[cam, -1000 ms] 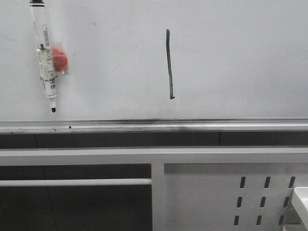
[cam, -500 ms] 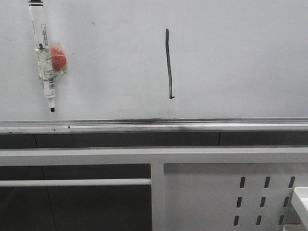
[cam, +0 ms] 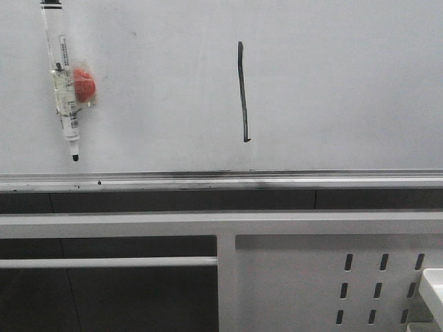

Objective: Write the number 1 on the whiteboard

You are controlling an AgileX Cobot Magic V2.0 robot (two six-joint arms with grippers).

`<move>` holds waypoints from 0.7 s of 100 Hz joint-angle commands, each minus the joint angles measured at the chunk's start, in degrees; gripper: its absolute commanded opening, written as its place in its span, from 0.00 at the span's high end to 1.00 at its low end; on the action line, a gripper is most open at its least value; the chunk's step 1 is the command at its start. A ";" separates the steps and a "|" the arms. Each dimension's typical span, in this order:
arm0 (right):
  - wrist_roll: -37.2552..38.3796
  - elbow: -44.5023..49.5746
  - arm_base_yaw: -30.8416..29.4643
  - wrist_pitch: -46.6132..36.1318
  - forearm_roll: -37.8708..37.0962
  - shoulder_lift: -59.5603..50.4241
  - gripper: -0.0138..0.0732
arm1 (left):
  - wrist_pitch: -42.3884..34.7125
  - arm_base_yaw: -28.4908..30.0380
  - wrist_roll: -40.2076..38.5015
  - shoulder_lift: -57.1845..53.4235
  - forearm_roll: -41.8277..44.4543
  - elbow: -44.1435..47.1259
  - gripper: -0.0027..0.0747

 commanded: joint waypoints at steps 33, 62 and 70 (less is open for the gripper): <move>0.00 -0.64 -0.34 -24.01 2.53 0.70 0.90 | -2.61 -0.01 -0.42 -1.35 0.28 2.01 0.99; 0.00 14.42 -1.79 -56.75 6.81 -1.01 0.90 | -2.61 -0.01 -0.42 -1.35 0.28 2.01 0.99; 0.00 20.72 -4.87 -59.48 9.32 -3.31 0.90 | -2.61 -0.01 -0.42 -1.35 0.28 2.01 0.99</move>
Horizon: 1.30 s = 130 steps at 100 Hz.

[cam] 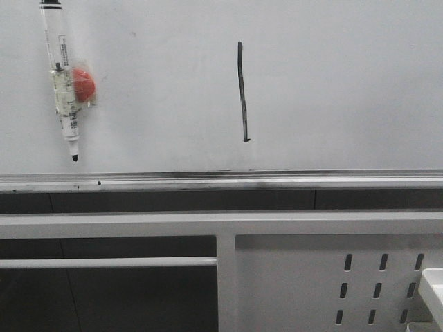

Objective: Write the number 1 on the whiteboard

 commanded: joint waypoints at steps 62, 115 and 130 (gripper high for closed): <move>-0.38 12.03 -48.35 10.13 7.68 -11.51 0.90 | -2.61 -0.01 -0.42 -1.35 0.28 2.01 0.99; -0.38 12.03 -56.51 24.78 5.57 -11.51 0.90 | -2.61 -0.01 -0.42 -1.35 0.28 2.01 0.99; -0.38 12.03 -56.51 24.78 5.57 -11.51 0.90 | -2.61 -0.01 -0.42 -1.35 0.28 2.01 0.99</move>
